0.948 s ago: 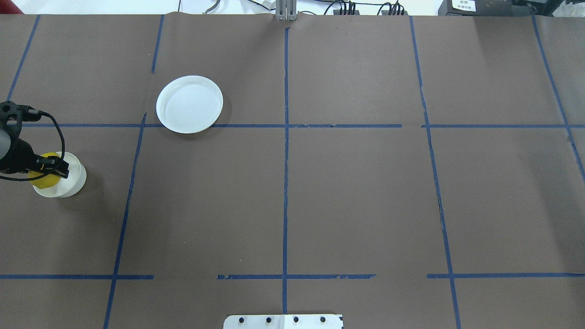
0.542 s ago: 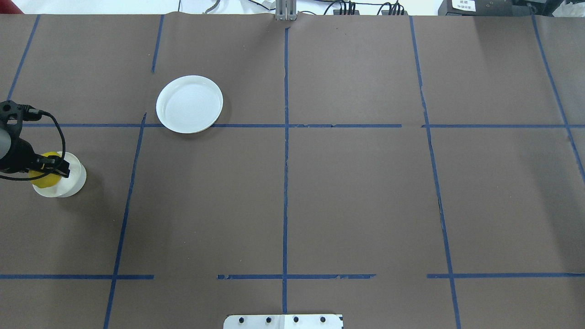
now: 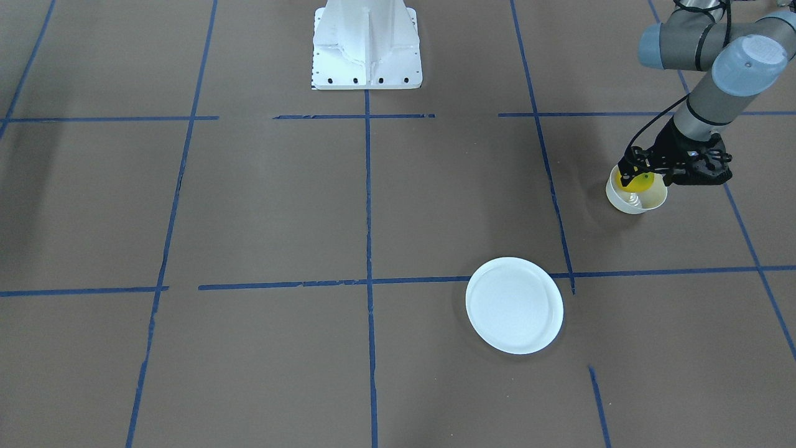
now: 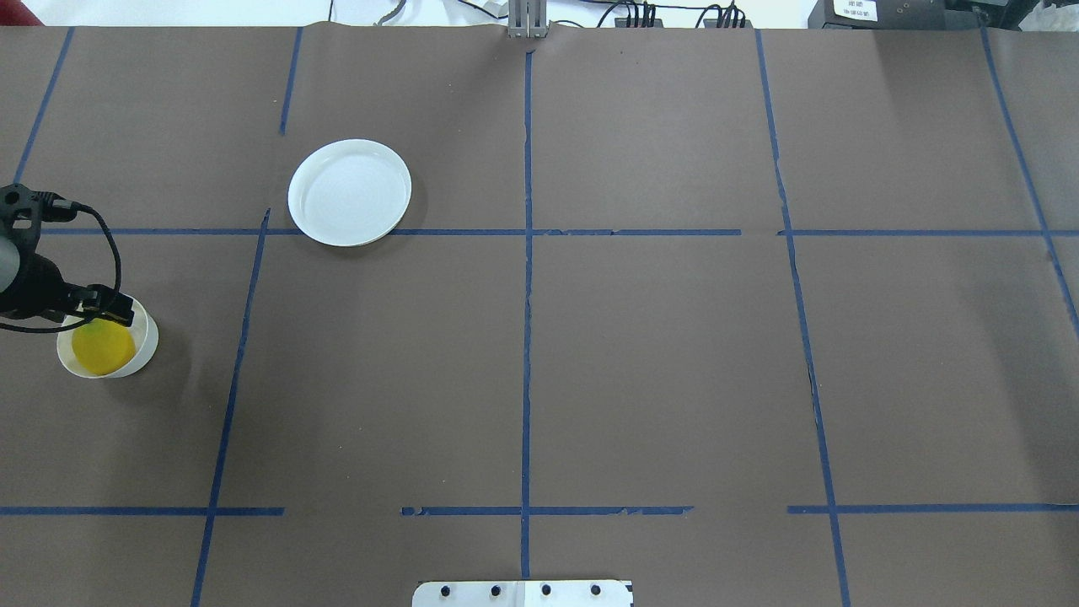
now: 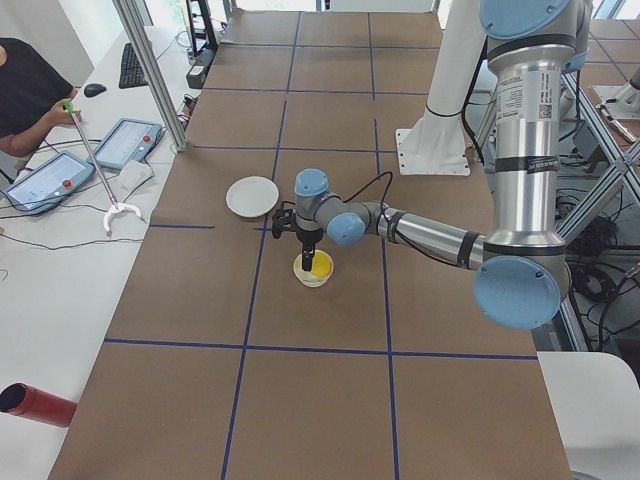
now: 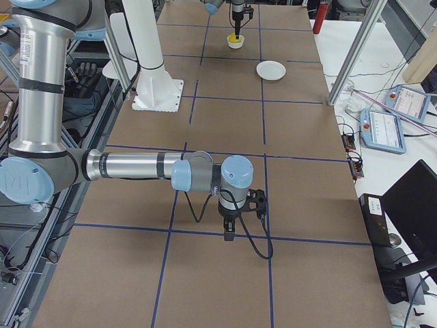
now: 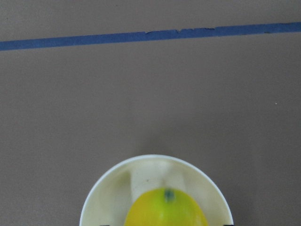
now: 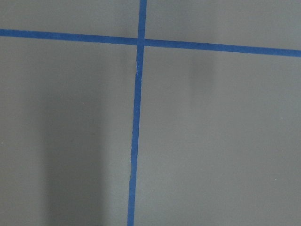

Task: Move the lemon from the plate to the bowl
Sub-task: 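Open the left gripper and withdraw it away from the bowl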

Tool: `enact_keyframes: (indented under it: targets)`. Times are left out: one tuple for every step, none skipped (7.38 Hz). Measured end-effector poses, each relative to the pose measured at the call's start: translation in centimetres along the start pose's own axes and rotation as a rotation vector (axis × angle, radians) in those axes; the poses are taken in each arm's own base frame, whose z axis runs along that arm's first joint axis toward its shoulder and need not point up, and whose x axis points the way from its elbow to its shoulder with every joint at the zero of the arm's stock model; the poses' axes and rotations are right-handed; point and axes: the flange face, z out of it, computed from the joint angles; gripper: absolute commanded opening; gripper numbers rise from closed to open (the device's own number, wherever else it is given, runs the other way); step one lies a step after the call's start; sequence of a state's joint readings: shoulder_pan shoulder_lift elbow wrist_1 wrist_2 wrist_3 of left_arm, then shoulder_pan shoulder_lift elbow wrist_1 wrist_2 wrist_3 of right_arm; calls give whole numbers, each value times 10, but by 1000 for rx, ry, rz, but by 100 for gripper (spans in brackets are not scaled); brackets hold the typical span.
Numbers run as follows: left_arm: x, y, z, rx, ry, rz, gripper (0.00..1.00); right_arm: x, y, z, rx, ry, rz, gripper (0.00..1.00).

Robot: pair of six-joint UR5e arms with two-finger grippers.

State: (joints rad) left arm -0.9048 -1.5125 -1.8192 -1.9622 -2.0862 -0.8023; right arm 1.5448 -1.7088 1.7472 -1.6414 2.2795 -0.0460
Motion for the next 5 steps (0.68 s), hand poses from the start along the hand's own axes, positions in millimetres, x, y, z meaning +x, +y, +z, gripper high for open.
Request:
enact_keyframes:
  targets:
    - [0,0,-1,1,1,0,100,0,0,0,0,0,0,100]
    - [2,0,-5,5,4,1,100,0,0,0,0,0,0,100]
    - [5,1,-16,17,13,6,100,0,0,0,0,0,0,100]
    - [5,2,-32,32,26,12,100,0,0,0,0,0,0,100]
    - [-13,-2,-52,34,42,28,100,0,0,0,0,0,0,100]
